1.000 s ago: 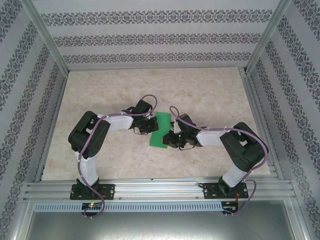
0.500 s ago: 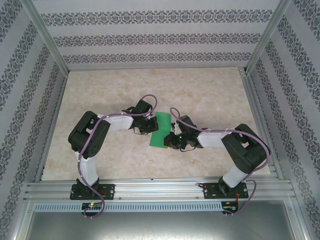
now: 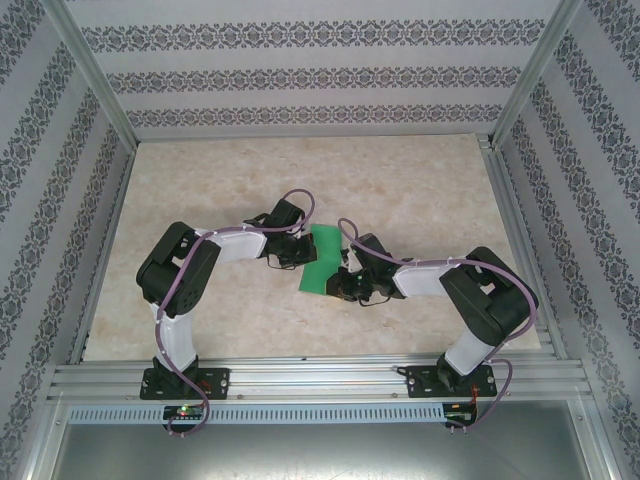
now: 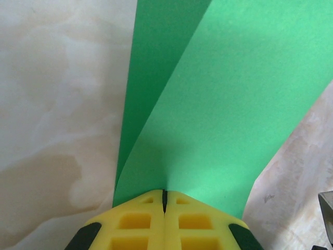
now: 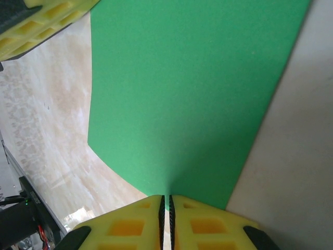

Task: Fold a paper plane with a square sheet of paper (pick it up from the middle)
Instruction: Fold the square sheet of paper in half at the center of the table.

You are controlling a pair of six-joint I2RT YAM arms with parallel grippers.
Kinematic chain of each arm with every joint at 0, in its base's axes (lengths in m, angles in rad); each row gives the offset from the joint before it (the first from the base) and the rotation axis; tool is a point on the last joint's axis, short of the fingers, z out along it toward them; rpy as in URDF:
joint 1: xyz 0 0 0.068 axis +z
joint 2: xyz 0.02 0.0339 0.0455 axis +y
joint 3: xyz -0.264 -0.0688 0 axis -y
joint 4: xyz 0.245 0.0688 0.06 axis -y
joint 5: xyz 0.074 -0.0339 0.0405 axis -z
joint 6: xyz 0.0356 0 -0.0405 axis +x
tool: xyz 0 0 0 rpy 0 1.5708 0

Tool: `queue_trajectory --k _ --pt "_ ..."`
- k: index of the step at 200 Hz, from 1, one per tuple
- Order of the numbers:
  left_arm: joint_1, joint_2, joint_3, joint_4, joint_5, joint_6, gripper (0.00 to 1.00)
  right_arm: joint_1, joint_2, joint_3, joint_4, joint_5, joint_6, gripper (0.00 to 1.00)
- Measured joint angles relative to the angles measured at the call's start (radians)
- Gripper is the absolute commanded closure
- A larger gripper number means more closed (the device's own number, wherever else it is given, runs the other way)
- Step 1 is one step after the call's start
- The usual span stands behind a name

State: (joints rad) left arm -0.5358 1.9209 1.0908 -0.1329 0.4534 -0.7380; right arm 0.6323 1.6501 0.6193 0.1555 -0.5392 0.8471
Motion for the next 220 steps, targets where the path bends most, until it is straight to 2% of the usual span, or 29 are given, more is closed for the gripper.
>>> queue_trajectory --k 39,65,111,161,220 --pt "0.000 0.000 0.000 0.000 0.000 0.000 1.00 -0.016 -0.045 0.042 -0.095 0.018 -0.018 0.85" --pt "0.000 0.000 0.000 0.000 0.000 0.006 1.00 -0.089 -0.069 0.112 -0.108 -0.002 -0.039 0.85" --pt "0.000 0.001 0.001 0.000 0.003 0.022 1.00 -0.192 0.051 0.257 -0.098 -0.061 -0.069 0.85" --pt "0.000 0.003 0.002 -0.001 0.006 0.031 1.00 -0.212 0.161 0.270 -0.105 -0.079 -0.100 0.85" --pt "0.000 0.003 -0.002 0.003 0.007 0.042 1.00 -0.225 0.210 0.282 -0.137 -0.076 -0.155 0.85"
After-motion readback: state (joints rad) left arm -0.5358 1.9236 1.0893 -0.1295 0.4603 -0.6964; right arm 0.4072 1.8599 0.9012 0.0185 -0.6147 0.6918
